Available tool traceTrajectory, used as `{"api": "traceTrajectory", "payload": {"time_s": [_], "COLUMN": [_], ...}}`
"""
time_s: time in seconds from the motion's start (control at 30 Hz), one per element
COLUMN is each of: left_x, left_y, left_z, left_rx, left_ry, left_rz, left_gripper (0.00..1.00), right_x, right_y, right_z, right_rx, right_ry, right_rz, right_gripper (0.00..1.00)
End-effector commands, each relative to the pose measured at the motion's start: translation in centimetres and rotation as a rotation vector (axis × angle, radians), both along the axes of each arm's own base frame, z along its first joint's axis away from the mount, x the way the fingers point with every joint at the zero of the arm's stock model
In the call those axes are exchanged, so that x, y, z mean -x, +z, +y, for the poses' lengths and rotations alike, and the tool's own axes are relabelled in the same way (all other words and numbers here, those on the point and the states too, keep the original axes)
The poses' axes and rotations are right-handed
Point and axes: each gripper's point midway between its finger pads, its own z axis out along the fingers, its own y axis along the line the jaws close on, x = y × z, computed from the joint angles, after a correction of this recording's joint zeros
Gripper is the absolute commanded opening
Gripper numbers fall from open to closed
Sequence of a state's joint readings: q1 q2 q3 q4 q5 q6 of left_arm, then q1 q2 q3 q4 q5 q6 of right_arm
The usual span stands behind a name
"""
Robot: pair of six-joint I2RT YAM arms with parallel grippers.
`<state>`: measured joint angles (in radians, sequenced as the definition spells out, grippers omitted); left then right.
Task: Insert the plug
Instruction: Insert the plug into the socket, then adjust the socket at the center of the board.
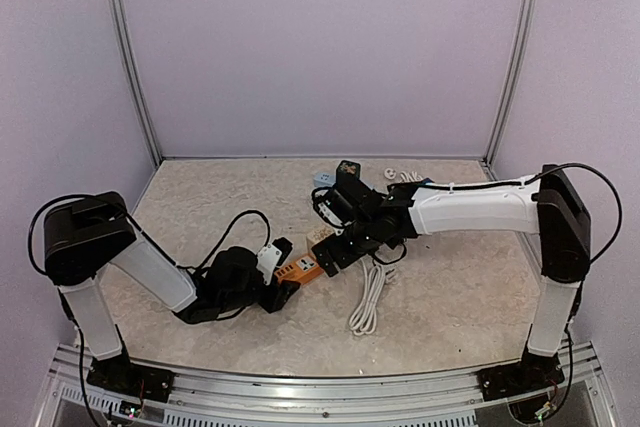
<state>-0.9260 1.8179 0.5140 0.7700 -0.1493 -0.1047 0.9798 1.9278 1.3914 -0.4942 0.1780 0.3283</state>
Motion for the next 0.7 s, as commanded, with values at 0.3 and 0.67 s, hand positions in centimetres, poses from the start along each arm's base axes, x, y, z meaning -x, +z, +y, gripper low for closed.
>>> {"api": "traceTrajectory", "payload": {"time_s": [0.3, 0.67], "left_x": [-3.3, -3.7], "left_y": [-0.4, -2.8], "left_z": [3.2, 8.7], "left_rx": [-0.093, -0.177], "left_ry": [0.264, 0.523], "left_rz": [-0.055, -0.009], "left_gripper": [0.54, 0.51], "right_x": [-4.0, -7.5], "right_y": [15.0, 11.8], "right_z": [-8.7, -11.2], "right_rx": [-0.068, 0.178], "right_ry": [-0.15, -0.194], "right_rz": [-0.165, -0.123], "right_gripper": [1.0, 1.0]}}
